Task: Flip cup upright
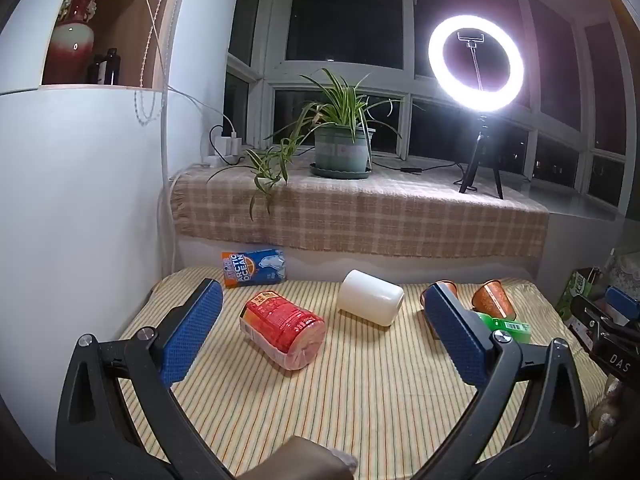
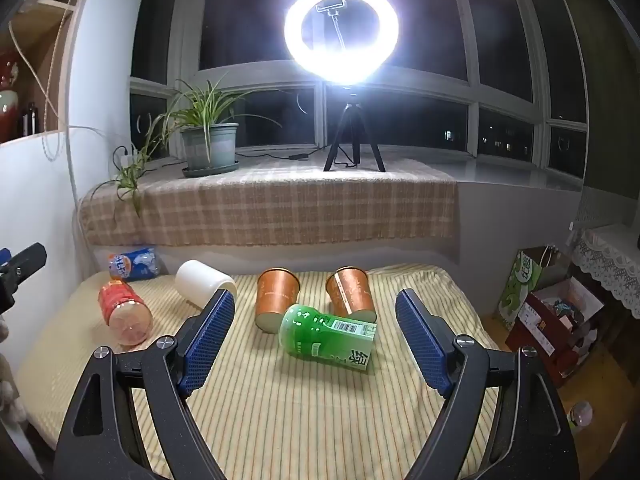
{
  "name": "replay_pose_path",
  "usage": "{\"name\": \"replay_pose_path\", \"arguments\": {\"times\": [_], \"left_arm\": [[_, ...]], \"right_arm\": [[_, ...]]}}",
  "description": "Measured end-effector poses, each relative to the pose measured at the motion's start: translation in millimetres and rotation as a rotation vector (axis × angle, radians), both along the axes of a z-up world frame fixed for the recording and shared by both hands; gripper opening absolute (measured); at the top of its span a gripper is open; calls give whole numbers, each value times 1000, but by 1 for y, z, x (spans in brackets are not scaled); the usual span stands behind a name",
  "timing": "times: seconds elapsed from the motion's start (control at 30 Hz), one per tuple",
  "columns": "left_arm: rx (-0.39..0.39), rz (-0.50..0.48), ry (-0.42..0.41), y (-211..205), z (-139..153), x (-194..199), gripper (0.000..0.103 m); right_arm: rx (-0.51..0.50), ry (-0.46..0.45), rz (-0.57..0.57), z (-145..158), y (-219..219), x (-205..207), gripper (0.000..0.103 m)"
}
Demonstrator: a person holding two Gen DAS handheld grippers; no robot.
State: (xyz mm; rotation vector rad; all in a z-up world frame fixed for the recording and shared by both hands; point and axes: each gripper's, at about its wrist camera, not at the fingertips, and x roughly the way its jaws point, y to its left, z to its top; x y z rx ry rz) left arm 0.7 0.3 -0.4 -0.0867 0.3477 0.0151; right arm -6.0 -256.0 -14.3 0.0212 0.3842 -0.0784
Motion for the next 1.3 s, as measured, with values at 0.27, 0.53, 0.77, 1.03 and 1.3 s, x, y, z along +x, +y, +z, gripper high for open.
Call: {"name": "replay_pose_path", "arguments": {"times": [0.27,0.53,0.77,1.03,1.3], "left_arm": [[7,2,-11,0,0,-1,103],[6,8,-31,4,9,-5,103],[9,5,-34,2,12,-9,103],[10,2,-40,4,13,-11,103],[10,3,-48,4,20,-15,103]], "right_arm": [[2,-6,0,0,0,-1,83],[5,-6,-1,0,2,0,83],[6,-11,-4,2,0,-4,83],[6,-20,-7,3,2,-5,83],[6,-21,-8,4,1,-6,83]]}}
